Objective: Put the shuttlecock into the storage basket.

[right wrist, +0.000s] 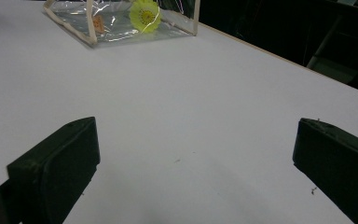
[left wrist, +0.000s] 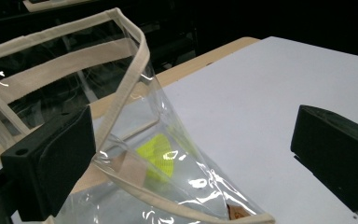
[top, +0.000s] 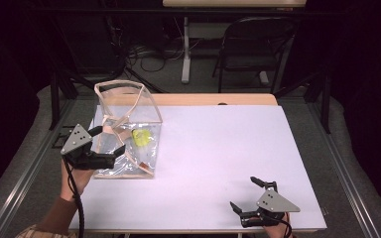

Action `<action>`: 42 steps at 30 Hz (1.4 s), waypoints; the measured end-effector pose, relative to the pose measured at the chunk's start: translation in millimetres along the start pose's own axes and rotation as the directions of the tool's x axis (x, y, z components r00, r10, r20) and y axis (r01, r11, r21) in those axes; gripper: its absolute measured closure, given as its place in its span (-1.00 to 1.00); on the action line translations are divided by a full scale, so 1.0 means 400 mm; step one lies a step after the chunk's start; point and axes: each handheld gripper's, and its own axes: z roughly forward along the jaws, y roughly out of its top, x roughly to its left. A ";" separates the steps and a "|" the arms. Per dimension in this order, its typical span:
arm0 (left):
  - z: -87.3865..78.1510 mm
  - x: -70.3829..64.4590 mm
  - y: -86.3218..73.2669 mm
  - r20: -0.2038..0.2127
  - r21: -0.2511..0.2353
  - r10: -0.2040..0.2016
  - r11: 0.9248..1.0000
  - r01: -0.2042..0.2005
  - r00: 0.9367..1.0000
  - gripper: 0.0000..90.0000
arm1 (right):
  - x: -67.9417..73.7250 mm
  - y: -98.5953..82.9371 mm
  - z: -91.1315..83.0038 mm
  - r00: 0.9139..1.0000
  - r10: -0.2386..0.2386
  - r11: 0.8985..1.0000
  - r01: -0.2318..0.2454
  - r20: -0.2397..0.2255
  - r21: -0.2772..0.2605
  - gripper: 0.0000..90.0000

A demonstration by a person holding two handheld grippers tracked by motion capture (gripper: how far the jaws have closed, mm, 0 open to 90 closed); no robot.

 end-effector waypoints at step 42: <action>-0.005 -0.093 -0.173 0.134 -0.025 -0.021 0.999 0.024 0.991 -1.00 | 0.002 -0.001 0.003 1.000 -0.003 1.000 0.003 0.000 0.006 -0.99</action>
